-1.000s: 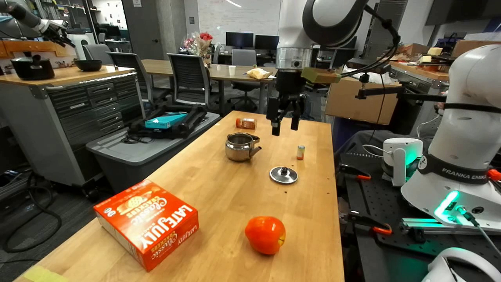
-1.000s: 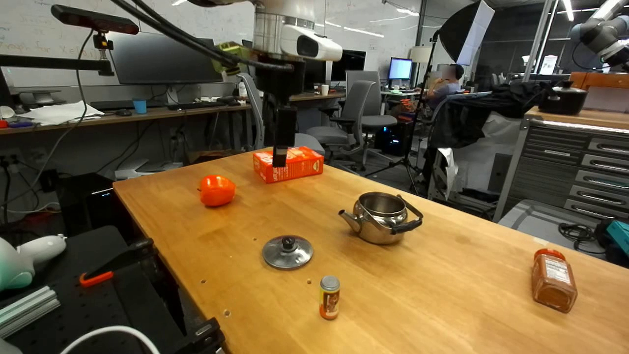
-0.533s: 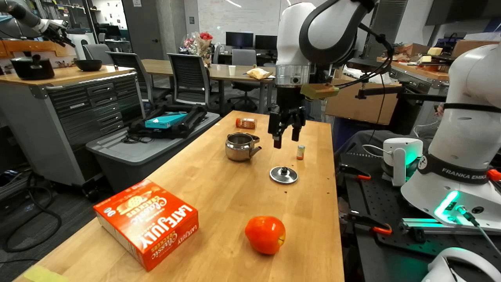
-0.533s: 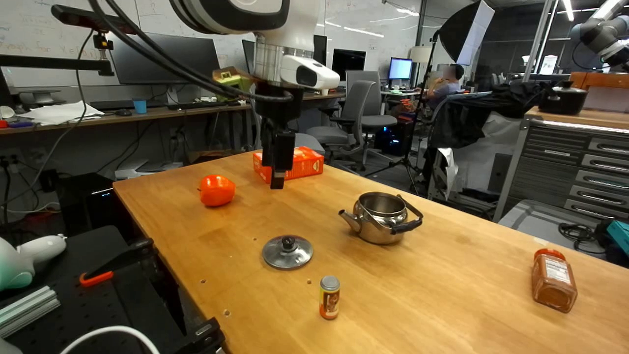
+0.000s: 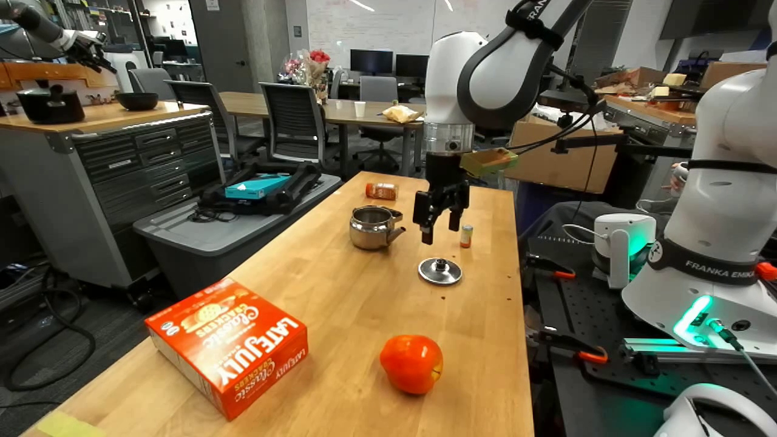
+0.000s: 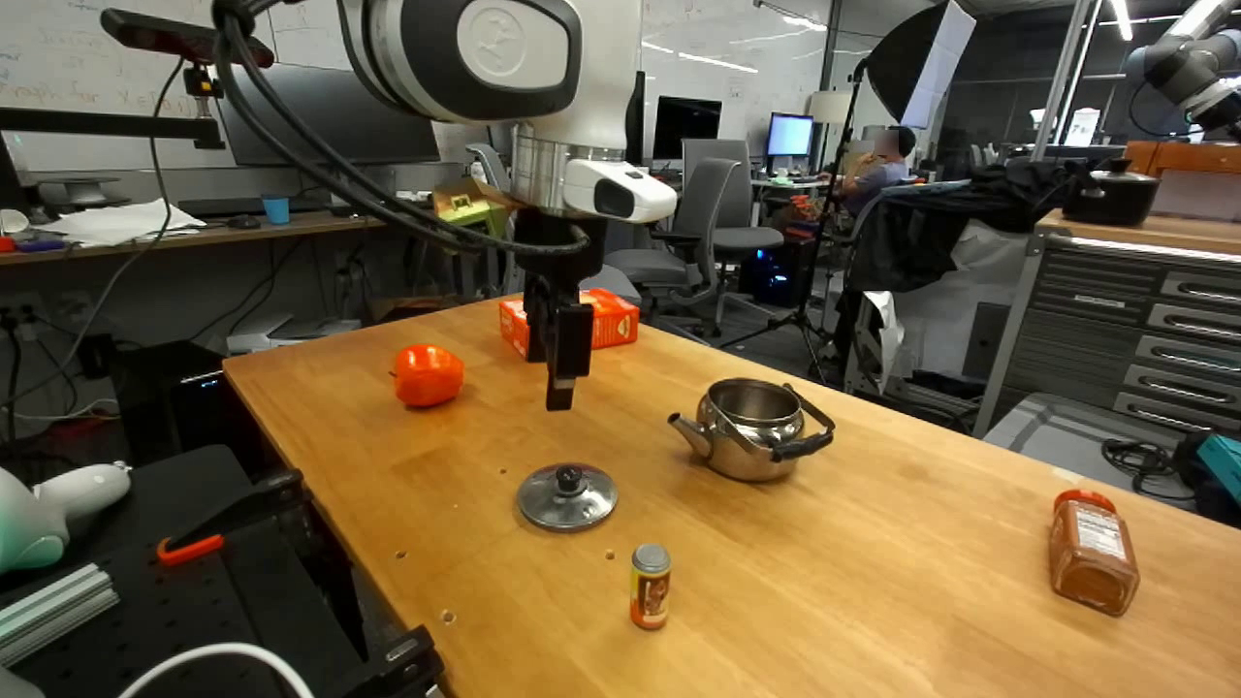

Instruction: Put the lid on the kettle

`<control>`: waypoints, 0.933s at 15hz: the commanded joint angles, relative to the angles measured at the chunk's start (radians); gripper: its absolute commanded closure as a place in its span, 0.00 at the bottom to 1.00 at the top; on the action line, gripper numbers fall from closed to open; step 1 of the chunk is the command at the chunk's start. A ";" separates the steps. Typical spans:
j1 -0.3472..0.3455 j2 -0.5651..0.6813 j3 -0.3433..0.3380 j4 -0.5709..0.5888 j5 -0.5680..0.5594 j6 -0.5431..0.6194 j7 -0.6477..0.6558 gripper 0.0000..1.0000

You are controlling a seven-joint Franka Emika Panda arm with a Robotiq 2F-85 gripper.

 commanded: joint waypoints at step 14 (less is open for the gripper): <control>0.026 0.204 -0.090 0.104 -0.132 0.026 0.074 0.00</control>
